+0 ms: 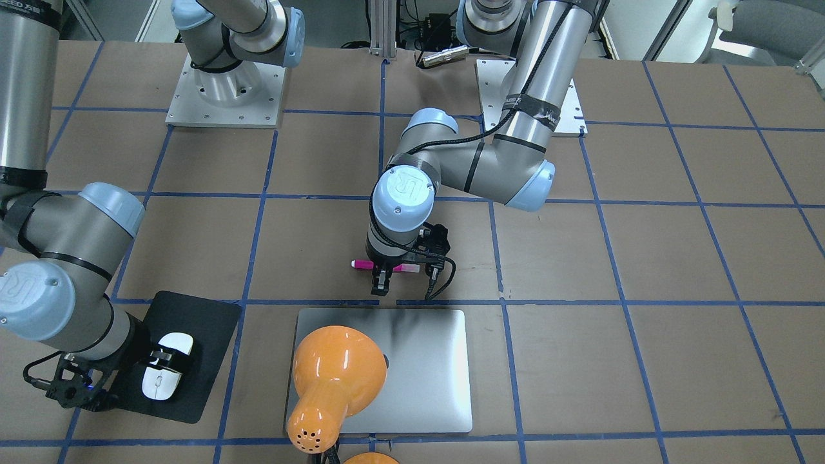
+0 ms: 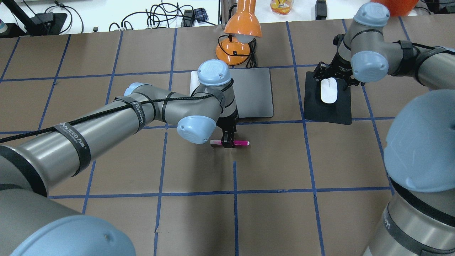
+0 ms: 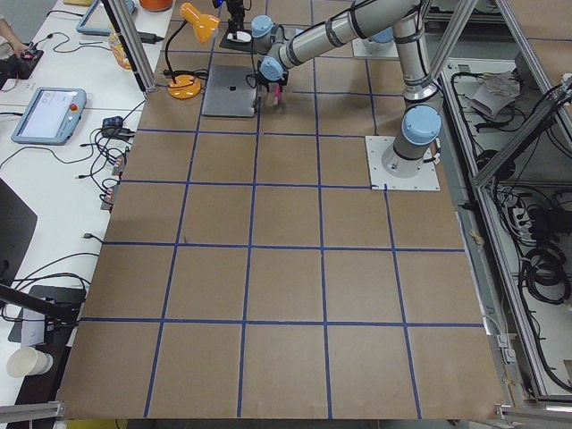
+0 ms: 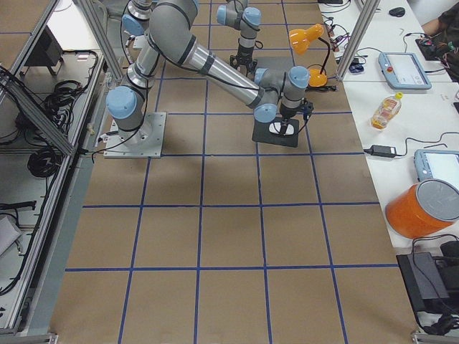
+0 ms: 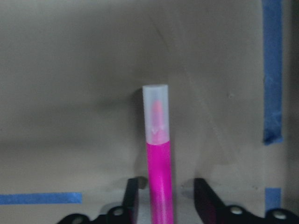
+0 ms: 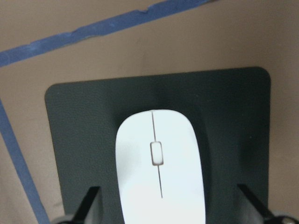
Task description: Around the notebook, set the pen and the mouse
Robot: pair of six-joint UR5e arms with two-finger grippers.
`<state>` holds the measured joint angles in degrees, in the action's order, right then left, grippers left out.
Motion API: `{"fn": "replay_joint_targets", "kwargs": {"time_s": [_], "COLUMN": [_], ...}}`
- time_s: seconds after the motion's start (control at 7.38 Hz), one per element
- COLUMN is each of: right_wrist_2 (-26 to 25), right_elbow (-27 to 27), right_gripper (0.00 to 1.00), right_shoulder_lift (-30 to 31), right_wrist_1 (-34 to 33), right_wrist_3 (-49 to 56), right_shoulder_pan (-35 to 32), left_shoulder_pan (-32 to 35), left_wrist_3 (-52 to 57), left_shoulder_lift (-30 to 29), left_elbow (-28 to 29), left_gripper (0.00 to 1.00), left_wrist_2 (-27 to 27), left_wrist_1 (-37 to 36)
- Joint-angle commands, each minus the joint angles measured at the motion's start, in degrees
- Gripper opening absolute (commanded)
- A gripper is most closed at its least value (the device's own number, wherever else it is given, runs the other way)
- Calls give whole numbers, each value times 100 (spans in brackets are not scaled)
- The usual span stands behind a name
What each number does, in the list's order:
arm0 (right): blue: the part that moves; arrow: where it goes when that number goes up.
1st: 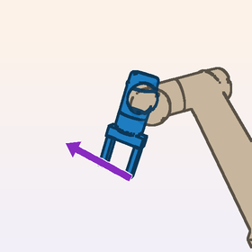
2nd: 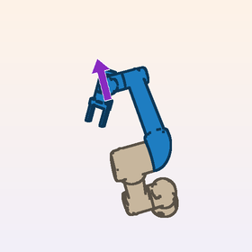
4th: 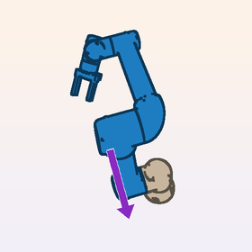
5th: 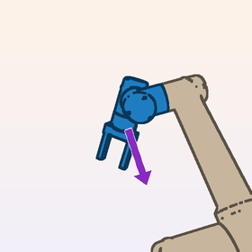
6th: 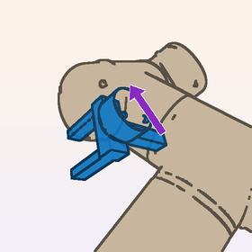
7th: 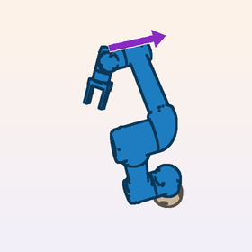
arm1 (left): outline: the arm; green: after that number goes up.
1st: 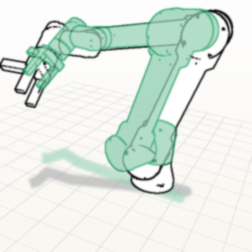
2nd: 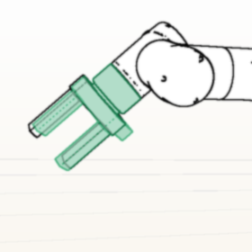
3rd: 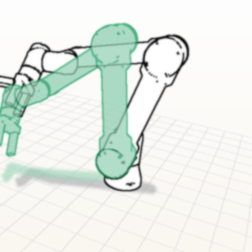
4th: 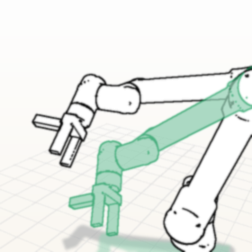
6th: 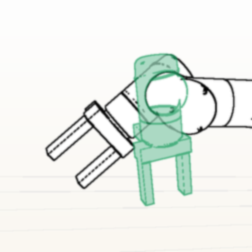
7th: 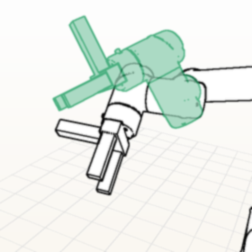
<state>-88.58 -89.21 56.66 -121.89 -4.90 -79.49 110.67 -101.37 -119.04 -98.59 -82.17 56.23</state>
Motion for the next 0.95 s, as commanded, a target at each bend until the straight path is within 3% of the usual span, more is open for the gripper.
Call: {"fn": "replay_joint_targets", "kwargs": {"time_s": [0.0,0.14,0.41,0.54,0.81], "right_wrist_2": [-2,42,-2,-28,-116], "right_elbow": [71,62,27,-17,-52], "right_gripper": [100,100,100,100,100], "right_shoulder_lift": [736,1237,2361,2671,3042], "right_wrist_1": [898,1435,2718,2863,3259], "right_wrist_3": [94,95,-2,-132,-354], "right_shoulder_pan": [3,-5,-198,-451,-690], "left_shoulder_pan": [-80,-255,-598,-904,-1459], "left_wrist_3": [1558,2151,4824,6143,8743], "left_shoulder_lift": [466,869,1696,2091,2593], "left_elbow": [242,443,804,867,841], "left_gripper": [100,100,100,100,100], "left_wrist_2": [-18,-1,-96,-349,-404], "left_wrist_1": [691,1427,3079,3496,3587]}}
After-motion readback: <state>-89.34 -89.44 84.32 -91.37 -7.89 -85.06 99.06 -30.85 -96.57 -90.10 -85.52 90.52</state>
